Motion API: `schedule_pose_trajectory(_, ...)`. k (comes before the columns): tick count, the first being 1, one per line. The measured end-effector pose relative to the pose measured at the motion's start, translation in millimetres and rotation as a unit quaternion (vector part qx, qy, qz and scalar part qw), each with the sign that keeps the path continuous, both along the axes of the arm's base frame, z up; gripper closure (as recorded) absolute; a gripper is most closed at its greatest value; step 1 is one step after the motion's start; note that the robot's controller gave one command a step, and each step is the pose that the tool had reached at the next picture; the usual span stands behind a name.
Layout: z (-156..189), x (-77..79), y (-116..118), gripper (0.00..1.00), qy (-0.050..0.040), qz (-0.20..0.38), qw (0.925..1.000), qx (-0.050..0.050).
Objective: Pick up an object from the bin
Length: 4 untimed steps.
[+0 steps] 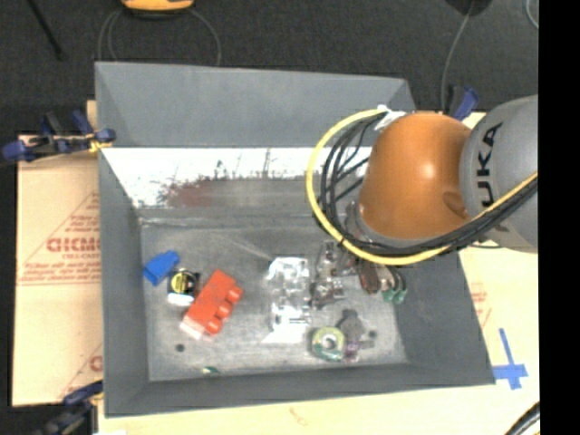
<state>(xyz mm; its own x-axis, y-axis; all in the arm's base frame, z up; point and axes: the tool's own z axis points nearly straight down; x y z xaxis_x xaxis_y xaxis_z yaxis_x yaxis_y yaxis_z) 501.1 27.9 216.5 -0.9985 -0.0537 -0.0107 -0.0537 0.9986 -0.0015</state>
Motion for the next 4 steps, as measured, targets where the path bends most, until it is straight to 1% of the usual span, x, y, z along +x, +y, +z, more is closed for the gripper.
schedule_pose_trajectory(1,-5,-1.1,0,0.0,0.0036,0.001,1.0,0.0)
schedule_pose_trajectory(2,-112,45.2,48,0.0,0.0064,0.079,0.9969,0.0)
schedule_pose_trajectory(3,-144,55.3,98,0.0,0.0011,0.115,0.9933,-0.001)
schedule_pose_trajectory(4,-143,66.4,116,0.0,0.0007,0.131,0.9914,-0.002)
